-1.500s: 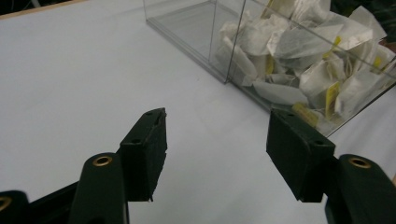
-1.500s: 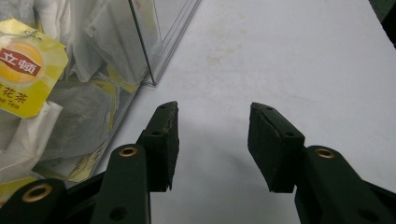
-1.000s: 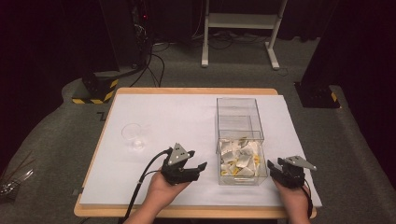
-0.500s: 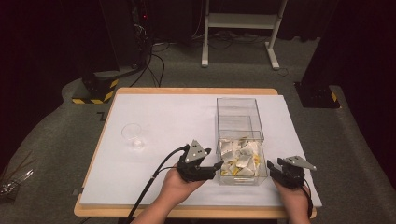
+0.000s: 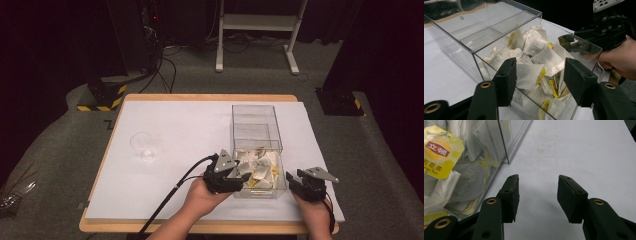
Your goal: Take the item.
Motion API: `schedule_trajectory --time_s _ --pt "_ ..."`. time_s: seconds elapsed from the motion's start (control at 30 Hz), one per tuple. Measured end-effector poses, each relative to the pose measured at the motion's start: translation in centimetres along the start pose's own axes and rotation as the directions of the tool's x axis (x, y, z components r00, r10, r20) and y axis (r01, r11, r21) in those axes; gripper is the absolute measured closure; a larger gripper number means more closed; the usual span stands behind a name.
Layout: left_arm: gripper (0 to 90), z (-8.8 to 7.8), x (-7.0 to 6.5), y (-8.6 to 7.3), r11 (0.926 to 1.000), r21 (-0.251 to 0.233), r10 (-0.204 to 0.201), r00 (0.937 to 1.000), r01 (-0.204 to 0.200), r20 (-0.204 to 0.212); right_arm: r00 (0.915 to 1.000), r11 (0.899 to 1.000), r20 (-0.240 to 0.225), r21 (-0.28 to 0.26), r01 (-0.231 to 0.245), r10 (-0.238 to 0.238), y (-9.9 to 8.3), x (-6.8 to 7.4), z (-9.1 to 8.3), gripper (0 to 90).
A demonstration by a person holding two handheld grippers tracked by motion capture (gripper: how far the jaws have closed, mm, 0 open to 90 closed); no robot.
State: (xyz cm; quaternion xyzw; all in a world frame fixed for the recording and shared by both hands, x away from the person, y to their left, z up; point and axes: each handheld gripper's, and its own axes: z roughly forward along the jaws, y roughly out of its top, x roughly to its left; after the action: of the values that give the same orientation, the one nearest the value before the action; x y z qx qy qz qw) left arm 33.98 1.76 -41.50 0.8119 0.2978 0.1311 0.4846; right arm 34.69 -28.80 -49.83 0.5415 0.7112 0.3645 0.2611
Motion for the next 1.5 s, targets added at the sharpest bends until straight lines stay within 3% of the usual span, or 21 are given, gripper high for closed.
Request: schedule_trajectory --time_s 0.33,0.57,0.83,1.17,1.33,1.5 --pt "57.9 1.6 0.0 -0.1 0.9994 0.034 0.006 0.9999 -0.005 -0.014 1.0 1.0 -0.001 -0.001 0.002 -0.002 0.0 0.0 0.0 52.5" --pt "65.4 2.3 -0.2 -0.2 0.9975 0.058 0.043 0.9983 -0.041 -0.039 1.0 1.0 -0.001 -0.003 0.006 -0.006 0.0 0.0 0.0 52.5" --pt "71.6 2.7 -0.4 -0.3 0.9962 0.07 0.055 0.9969 -0.051 -0.055 1.0 1.0 -0.001 -0.003 0.003 -0.003 0.0 0.0 0.0 52.5" --pt "81.8 2.9 -0.4 -0.5 0.9958 0.08 0.05 0.9964 -0.045 -0.068 1.0 1.0 0.001 -0.002 0.002 -0.002 0.0 0.0 0.0 52.5" --pt "88.4 2.8 -0.4 -0.5 0.9968 0.072 0.041 0.9966 -0.036 -0.071 1.0 1.0 0.001 -0.004 0.002 -0.002 -0.1 0.0 0.0 52.5" --pt "89.5 2.5 -0.1 -0.5 0.9984 0.05 0.028 0.9974 -0.024 -0.067 1.0 1.0 0.001 -0.003 0.0 0.0 -0.1 0.0 0.0 52.5"
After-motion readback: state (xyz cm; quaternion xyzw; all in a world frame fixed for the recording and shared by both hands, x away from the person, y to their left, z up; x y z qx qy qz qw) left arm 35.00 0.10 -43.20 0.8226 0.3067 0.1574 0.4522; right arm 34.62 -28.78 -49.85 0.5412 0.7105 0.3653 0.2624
